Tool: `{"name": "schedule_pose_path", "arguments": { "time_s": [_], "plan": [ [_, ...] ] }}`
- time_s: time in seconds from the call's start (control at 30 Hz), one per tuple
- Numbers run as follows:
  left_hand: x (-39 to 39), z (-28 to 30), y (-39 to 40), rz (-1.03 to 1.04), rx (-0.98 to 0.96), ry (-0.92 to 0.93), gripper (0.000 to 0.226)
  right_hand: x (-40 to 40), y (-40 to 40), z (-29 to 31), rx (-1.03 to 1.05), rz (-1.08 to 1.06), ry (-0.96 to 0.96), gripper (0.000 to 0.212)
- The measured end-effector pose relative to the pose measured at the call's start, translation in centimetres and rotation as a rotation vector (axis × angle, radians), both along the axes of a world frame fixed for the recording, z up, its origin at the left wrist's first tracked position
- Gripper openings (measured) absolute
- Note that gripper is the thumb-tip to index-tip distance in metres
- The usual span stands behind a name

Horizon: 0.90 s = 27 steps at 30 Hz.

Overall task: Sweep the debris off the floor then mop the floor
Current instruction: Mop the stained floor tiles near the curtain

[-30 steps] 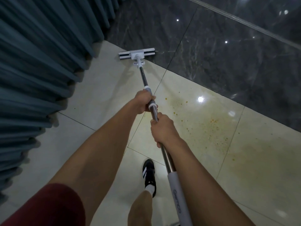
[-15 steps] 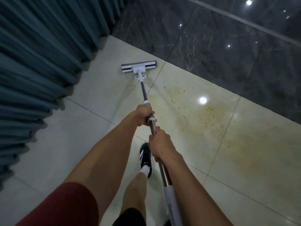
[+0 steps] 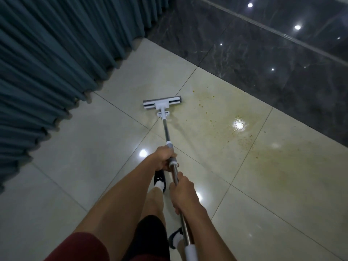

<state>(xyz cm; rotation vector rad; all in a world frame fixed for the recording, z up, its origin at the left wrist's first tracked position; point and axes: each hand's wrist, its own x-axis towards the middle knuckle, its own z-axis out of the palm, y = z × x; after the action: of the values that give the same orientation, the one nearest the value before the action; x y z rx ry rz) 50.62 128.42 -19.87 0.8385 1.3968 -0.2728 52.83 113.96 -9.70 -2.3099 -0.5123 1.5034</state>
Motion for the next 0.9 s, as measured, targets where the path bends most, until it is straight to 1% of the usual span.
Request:
{"name": "schedule_pose_path", "arguments": {
  "time_s": [0.17, 0.33, 0.4, 0.6, 0.73, 0.9],
  "plan": [
    [-1.4, 0.8, -0.8, 0.096, 0.013, -0.022, 0.031, -1.1, -0.5, 0.3, 0.019, 0.026, -0.038, 0.027],
    [-1.2, -0.4, 2.7, 0.251, 0.082, -0.052, 0.026, -1.2, 3.7, -0.7, 0.057, 0.009, -0.067, 0.028],
    [-1.0, -1.1, 4.7, 0.268, 0.083, -0.054, 0.026, -1.2, 5.8, -0.9, 0.058, 0.002, -0.069, 0.03],
    [0.0, -3.0, 14.2, 0.255, 0.09, -0.113, 0.03, -0.2, 15.4, -2.4, 0.019, -0.021, -0.078, 0.025],
    [1.3, -3.8, 22.2, 0.253, 0.132, -0.164, 0.028, 1.3, 23.3, -3.6, 0.051, -0.052, -0.049, 0.021],
    [2.9, -4.3, 29.8, 0.259, 0.213, -0.168, 0.024, 3.1, 31.6, -5.5, 0.052, -0.06, 0.004, 0.026]
  ]
}}
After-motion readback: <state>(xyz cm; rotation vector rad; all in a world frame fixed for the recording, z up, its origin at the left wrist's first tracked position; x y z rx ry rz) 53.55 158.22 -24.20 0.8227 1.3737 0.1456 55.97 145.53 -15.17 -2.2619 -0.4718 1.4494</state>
